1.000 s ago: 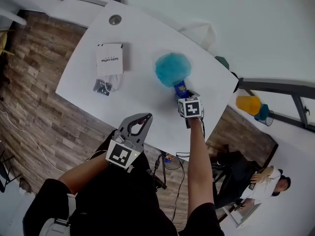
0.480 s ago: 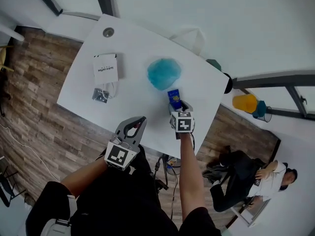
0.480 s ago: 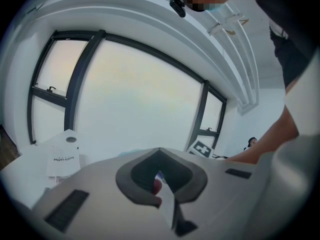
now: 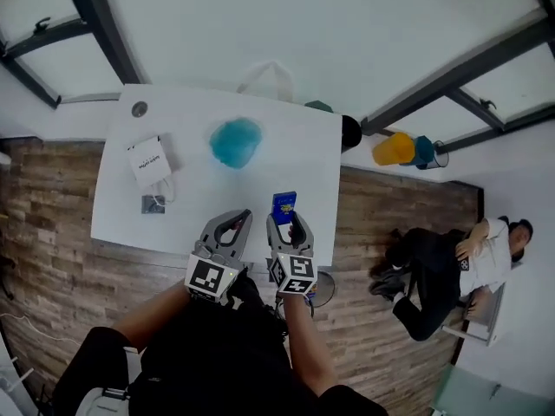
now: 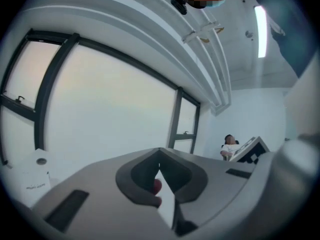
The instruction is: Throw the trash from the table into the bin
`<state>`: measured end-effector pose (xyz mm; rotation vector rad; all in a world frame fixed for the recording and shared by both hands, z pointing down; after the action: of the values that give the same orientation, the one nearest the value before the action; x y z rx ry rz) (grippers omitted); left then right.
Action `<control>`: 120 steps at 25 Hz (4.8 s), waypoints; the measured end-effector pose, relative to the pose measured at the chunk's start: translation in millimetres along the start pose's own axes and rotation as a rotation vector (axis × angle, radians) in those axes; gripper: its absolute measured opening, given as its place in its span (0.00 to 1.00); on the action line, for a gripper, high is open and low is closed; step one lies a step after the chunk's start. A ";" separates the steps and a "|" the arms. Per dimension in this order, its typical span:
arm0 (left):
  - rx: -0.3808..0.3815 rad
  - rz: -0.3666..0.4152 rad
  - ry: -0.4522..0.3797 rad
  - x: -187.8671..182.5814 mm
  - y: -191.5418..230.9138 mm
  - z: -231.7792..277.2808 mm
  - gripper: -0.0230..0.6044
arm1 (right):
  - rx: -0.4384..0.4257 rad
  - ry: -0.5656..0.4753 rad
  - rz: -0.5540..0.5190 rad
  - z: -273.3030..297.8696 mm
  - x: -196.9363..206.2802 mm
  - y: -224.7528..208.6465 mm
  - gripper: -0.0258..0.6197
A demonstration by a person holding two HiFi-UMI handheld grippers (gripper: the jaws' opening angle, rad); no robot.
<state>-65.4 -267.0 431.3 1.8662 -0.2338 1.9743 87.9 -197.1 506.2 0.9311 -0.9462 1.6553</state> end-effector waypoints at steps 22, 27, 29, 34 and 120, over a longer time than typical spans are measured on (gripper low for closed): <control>0.868 0.025 -0.037 6.0 -255.1 -0.1 0.03 | 0.878 -0.413 0.203 -342.2 40.4 -45.5 0.43; 0.879 0.078 -0.056 8.3 -327.8 1.3 0.03 | 0.966 -0.436 0.236 -412.4 69.3 -76.0 0.43; 0.874 0.082 -0.041 14.6 -352.8 2.0 0.03 | 0.988 -0.446 0.249 -434.9 81.4 -86.8 0.43; 0.838 0.124 0.007 39.1 -412.4 10.1 0.03 | 1.007 -0.448 0.255 -483.6 106.7 -124.9 0.43; 0.562 0.122 0.044 27.4 -421.8 30.8 0.03 | 0.716 -0.401 0.192 -440.6 77.3 -197.9 0.05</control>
<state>132.8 105.8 394.7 2.1726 0.2559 2.3346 198.2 273.1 428.9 1.7456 -0.7070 2.0635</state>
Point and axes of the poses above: the fingertips, and each gripper's own axes: z forward along the fingers, y to its left, x out of its underside, the point moved 8 cm from there along -z, backward along the fingers, and after that the axes turned 3 degrees about x, right-handed, at the moved point
